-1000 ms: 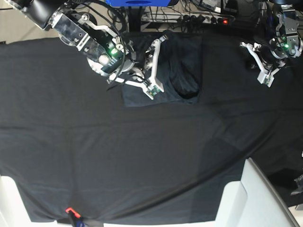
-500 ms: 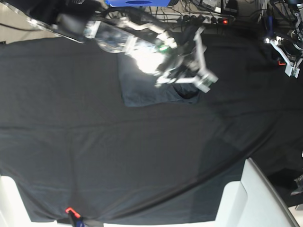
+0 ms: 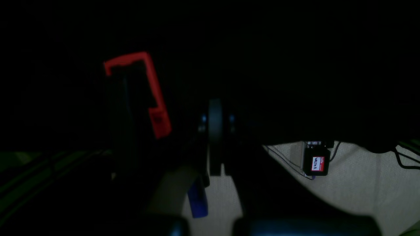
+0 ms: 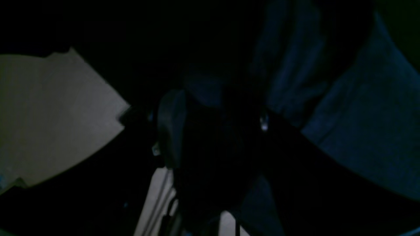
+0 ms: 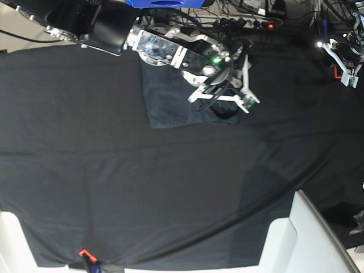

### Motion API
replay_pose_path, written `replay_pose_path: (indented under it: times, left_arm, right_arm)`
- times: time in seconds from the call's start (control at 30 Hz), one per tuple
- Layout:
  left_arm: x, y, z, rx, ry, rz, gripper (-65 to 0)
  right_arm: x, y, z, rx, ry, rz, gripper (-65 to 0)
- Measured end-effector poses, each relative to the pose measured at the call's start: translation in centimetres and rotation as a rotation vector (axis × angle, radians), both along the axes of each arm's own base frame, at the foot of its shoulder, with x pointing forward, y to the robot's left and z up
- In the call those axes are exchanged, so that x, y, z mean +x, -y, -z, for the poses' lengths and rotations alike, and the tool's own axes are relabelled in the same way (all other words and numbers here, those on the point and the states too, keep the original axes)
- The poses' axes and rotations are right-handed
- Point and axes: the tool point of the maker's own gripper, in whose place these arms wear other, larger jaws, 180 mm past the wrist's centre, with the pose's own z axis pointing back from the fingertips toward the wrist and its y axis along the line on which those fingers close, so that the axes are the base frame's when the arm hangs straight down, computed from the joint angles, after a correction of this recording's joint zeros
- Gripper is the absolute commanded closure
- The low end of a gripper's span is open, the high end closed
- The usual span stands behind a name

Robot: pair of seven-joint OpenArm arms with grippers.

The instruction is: Fold the T-shirt properly

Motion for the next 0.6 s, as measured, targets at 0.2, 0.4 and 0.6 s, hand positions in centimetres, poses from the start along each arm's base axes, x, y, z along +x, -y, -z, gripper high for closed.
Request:
replay_pose_path:
  times: [0.2, 0.4, 0.6]
  left_arm:
    - [0.1, 0.0, 0.0, 0.0, 0.0, 0.0, 0.0]
    - [0.1, 0.0, 0.0, 0.0, 0.0, 0.0, 0.0]
    - [0.1, 0.1, 0.0, -0.001, -0.001, 0.002, 0.0]
  right_arm:
    - [0.5, 0.3, 0.0, -0.011, 0.012, 0.061, -26.4]
    - [0.9, 1.1, 0.3, -0.045, 0.055, 0.104, -26.3]
    - [0.9, 1.1, 0.3, -0.044, 0.055, 0.104, -26.3]
